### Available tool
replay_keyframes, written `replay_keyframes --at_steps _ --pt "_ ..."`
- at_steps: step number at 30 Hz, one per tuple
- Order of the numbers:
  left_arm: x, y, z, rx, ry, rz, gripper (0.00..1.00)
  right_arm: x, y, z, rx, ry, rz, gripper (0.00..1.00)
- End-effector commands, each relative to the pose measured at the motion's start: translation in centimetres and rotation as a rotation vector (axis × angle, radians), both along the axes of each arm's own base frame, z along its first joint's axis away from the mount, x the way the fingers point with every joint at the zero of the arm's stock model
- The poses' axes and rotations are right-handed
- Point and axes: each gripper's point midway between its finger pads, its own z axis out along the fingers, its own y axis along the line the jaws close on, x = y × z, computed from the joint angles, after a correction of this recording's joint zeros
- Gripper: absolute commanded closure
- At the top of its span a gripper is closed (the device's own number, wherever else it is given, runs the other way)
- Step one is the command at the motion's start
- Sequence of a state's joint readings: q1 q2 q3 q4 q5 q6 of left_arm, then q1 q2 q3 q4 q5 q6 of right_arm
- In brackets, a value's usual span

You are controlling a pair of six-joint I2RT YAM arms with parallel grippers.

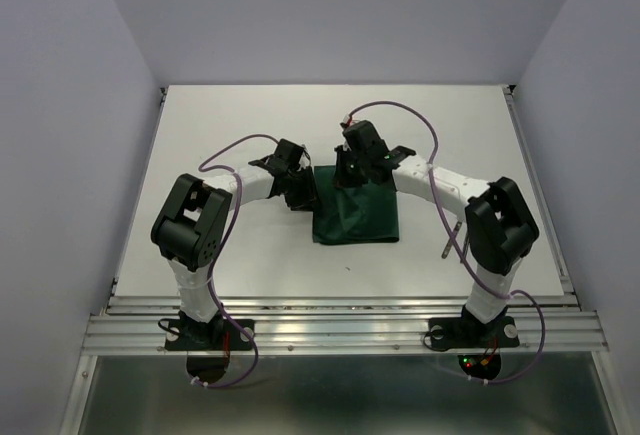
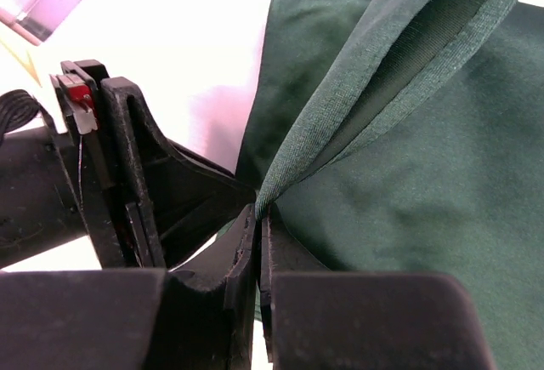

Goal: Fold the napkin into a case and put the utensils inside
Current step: Fold the rectangle-folded napkin at the center of the board.

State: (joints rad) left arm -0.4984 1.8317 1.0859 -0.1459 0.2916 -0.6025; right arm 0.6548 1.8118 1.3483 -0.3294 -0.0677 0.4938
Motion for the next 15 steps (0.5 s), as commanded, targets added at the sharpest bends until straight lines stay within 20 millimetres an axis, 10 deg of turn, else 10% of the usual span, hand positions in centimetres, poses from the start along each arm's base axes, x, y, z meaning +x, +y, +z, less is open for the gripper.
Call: replay_keyframes --at_steps 1,15 --pt "-0.7 0.1 -0.8 0.018 0.009 -0.025 0.59 0.7 1.9 1.0 0.041 -0.027 0.020 0.95" --pt "-0.6 -0.1 -0.6 0.012 0.006 -0.028 0.59 0.2 3.7 0.1 0.046 -0.009 0.055 0.95"
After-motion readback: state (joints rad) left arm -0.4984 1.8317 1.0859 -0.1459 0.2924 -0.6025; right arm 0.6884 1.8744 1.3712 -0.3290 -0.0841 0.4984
